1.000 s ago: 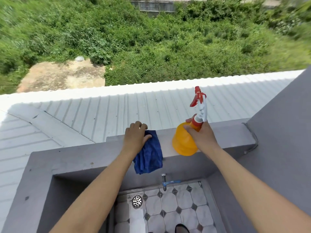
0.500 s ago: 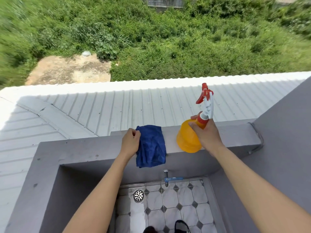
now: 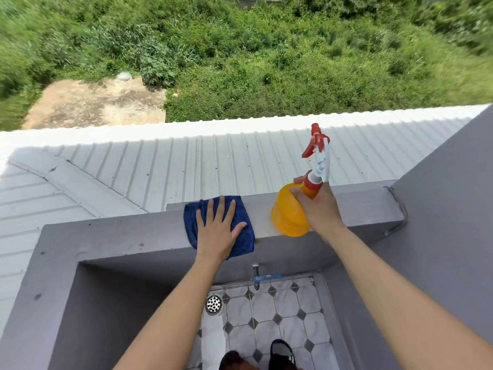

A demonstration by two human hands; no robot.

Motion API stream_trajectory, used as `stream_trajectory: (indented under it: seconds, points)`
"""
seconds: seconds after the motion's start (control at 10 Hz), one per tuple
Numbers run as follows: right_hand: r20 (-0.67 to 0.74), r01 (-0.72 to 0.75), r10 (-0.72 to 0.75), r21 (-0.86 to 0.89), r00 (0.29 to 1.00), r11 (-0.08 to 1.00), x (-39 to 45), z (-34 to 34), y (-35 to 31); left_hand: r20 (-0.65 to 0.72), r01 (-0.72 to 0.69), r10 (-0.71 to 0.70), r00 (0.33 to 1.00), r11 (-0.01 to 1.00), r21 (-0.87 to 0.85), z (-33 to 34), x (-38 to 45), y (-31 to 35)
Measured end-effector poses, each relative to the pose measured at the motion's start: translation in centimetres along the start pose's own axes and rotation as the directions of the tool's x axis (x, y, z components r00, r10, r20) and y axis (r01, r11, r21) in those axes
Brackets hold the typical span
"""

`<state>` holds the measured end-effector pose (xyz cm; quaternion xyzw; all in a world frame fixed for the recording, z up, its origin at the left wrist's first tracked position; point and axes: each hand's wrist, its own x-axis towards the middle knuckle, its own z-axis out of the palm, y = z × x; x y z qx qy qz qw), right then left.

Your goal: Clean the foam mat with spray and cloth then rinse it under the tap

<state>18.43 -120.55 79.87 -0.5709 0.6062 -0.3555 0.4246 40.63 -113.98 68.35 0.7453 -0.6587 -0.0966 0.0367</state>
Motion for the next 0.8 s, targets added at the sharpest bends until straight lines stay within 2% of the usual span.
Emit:
stream_trajectory:
  seconds: [0.3, 0.7, 0.8]
  points:
    - [0.021, 0.037, -0.036, -0.059, 0.999, 0.998, -0.2, -0.1, 0.7, 0.110, -0.121, 0.114, 0.987, 0.991, 0.057, -1.0, 0.7, -0.2]
    - [0.018, 0.066, -0.064, -0.160, 0.998, 0.985, 0.5, 1.0, 0.0, 0.158, -0.006, -0.003, 0.987, 0.998, 0.056, -2.2, -0.2, 1.1]
    - [0.103, 0.098, -0.080, -0.185, 0.991, 0.978, -0.6, -0.4, -0.3, 0.164, 0.027, -0.033, 0.986, 0.999, 0.038, -3.4, -1.1, 1.5]
